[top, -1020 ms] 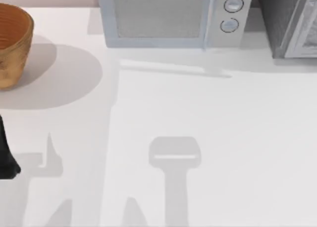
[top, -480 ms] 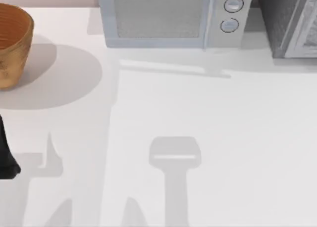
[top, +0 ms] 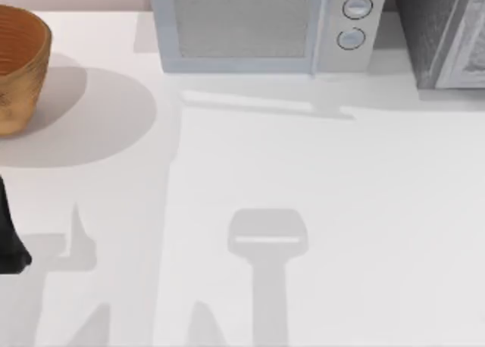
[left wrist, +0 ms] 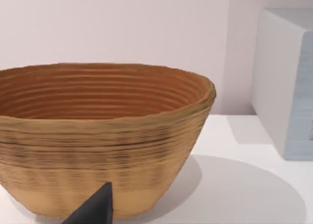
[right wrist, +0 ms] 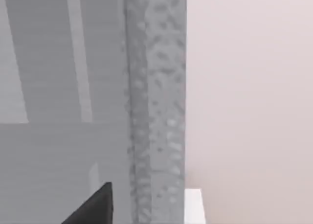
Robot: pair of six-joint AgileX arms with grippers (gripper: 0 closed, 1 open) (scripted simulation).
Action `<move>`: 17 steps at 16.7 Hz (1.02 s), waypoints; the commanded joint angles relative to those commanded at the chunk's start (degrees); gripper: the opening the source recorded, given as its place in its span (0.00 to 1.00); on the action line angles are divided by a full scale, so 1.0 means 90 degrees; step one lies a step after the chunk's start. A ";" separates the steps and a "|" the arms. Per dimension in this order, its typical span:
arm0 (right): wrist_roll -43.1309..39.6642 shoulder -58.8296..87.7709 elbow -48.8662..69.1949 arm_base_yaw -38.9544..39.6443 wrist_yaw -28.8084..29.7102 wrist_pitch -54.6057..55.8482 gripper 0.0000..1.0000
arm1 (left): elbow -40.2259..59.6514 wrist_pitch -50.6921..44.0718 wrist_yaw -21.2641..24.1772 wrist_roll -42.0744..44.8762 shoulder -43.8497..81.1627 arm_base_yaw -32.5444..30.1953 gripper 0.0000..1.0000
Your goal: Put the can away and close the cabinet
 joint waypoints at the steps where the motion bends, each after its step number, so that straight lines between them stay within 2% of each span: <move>1: -0.0002 -0.0065 0.0507 -0.0013 -0.0008 -0.0605 1.00 | 0.0000 0.0000 0.0000 0.0000 0.0000 0.0000 1.00; 6: -0.0007 -0.0447 0.2969 -0.0030 -0.0019 -0.3594 1.00 | 0.0000 0.0000 0.0000 0.0000 0.0000 0.0000 1.00; 10: -0.0005 -0.0793 0.4483 0.0017 0.0022 -0.5350 1.00 | 0.0000 0.0000 0.0000 0.0000 0.0000 0.0000 1.00; 13: 0.0000 -0.0971 0.5105 0.0054 0.0050 -0.5991 1.00 | 0.0000 0.0000 0.0000 0.0000 0.0000 0.0000 1.00; 17: 0.0000 -0.1001 0.5197 0.0060 0.0054 -0.6085 1.00 | 0.0000 0.0000 0.0000 0.0000 0.0000 0.0000 1.00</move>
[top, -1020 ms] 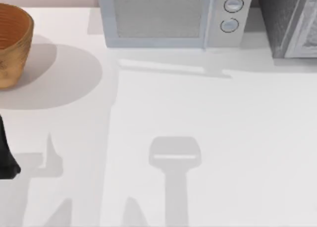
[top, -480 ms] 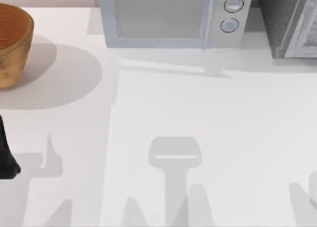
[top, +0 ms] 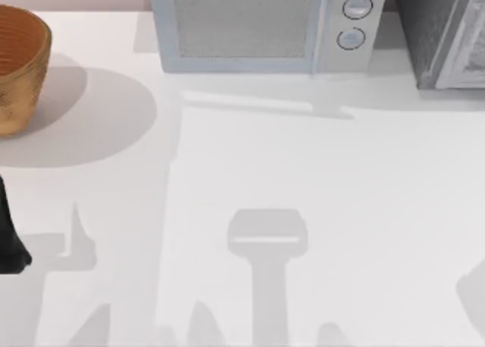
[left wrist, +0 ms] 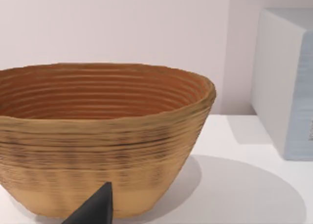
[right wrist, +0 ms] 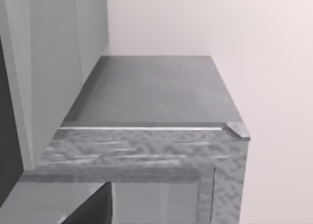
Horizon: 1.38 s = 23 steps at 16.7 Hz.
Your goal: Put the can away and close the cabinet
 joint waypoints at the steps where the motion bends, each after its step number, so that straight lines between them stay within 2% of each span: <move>1: 0.0000 0.0000 0.0000 0.0000 0.0000 0.0000 1.00 | 0.0000 0.0000 0.0000 0.0000 0.0000 0.0000 1.00; 5: 0.0001 0.0027 0.0046 0.0171 0.0184 0.0006 1.00 | 0.0000 0.0000 0.0000 0.0000 0.0000 0.0000 1.00; 7: 0.0000 0.0059 0.0109 0.0615 0.0627 -0.0026 1.00 | 0.0000 0.0000 0.0000 0.0000 0.0000 0.0000 1.00; 9: -0.0001 0.0092 0.0174 0.1323 0.1337 -0.0071 1.00 | 0.0000 0.0000 0.0000 0.0000 0.0000 0.0000 1.00; 12: -0.0005 0.0123 0.0239 0.2827 0.2861 -0.0155 1.00 | 0.0000 0.0000 0.0000 0.0000 0.0000 0.0000 1.00; 19: -0.0010 -0.0010 0.0115 0.7176 0.7191 -0.0317 1.00 | 0.0000 0.0000 0.0000 0.0000 0.0000 0.0000 1.00; 21: -0.0009 -0.0097 0.0030 0.8142 0.8155 -0.0336 1.00 | 0.0000 0.0000 0.0000 0.0000 0.0000 0.0000 1.00; 23: -0.0009 -0.0189 -0.0052 0.8841 0.8853 -0.0340 1.00 | 0.0000 0.0000 0.0000 0.0000 0.0000 0.0000 1.00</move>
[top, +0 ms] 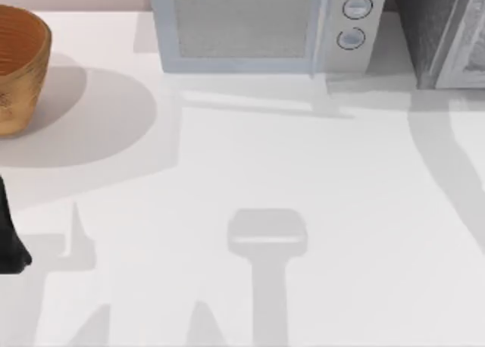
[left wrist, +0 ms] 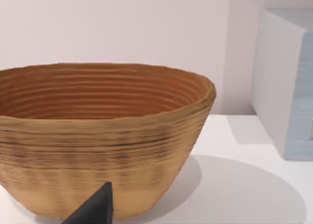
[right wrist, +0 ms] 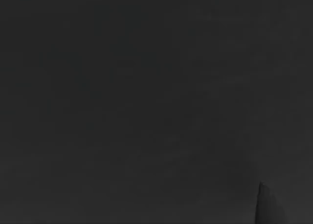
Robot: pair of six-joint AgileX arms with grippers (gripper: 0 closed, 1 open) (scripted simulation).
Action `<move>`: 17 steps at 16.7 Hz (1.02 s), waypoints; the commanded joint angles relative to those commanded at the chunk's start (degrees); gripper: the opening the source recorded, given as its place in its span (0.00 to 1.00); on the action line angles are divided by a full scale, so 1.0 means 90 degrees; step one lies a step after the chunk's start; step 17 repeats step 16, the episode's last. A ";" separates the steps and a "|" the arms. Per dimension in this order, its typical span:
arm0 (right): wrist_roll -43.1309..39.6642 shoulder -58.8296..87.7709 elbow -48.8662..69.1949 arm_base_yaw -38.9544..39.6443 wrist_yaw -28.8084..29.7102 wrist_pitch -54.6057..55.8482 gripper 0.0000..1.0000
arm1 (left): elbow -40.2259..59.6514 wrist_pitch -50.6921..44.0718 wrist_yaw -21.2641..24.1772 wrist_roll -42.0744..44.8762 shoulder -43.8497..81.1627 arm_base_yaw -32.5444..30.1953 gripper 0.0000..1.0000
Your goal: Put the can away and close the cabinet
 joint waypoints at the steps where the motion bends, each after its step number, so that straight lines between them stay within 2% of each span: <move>1: 0.0000 -0.0043 -0.0035 0.0251 0.0251 0.0002 1.00 | 0.0000 0.0000 0.0000 0.0000 0.0000 0.0000 1.00; 4: 0.0002 -0.0113 -0.0088 0.0598 0.0596 0.0011 1.00 | 0.0000 0.0000 0.0000 0.0000 0.0000 0.0000 1.00; 8: -0.0080 -0.0253 -0.0040 0.0445 0.0722 -0.0037 1.00 | 0.0000 0.0000 0.0000 0.0000 0.0000 0.0000 1.00; 17: -0.0072 0.0702 0.0627 -0.0082 0.0207 0.0250 1.00 | 0.0000 0.0000 0.0000 0.0000 0.0000 0.0000 1.00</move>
